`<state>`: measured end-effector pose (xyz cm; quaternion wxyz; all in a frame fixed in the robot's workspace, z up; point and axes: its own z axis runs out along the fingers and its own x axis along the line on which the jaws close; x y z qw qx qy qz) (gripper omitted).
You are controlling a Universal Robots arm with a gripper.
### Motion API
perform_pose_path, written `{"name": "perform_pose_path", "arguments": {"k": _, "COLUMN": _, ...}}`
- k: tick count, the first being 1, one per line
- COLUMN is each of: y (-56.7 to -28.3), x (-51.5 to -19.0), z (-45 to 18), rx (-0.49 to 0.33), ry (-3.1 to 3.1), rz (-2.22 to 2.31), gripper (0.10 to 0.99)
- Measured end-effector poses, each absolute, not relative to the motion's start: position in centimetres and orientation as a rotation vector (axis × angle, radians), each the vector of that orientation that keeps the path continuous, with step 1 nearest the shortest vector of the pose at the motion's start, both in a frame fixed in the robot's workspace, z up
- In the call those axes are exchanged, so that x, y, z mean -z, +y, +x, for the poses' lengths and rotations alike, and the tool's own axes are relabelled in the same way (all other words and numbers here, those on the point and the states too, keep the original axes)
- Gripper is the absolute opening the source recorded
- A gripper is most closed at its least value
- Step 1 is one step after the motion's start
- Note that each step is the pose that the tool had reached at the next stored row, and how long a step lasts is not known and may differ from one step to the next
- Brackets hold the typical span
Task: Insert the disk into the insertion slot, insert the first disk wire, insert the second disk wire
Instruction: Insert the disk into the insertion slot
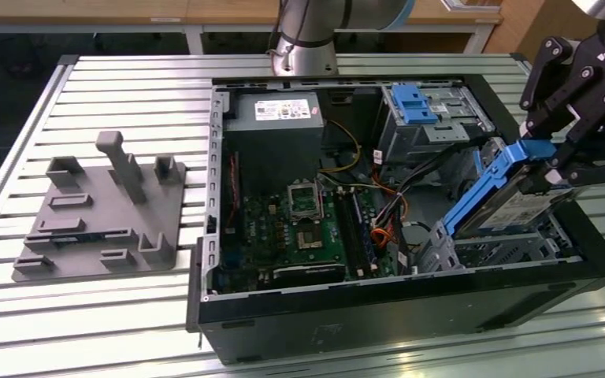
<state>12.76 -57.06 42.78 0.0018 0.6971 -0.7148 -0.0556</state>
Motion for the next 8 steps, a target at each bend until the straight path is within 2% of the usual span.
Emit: {"name": "perform_pose_path", "arguments": {"k": 8, "y": -57.1, "x": -41.4, "z": 13.0, "rx": 0.176, "ry": -2.256, "rz": 2.175, "gripper": 0.365}}
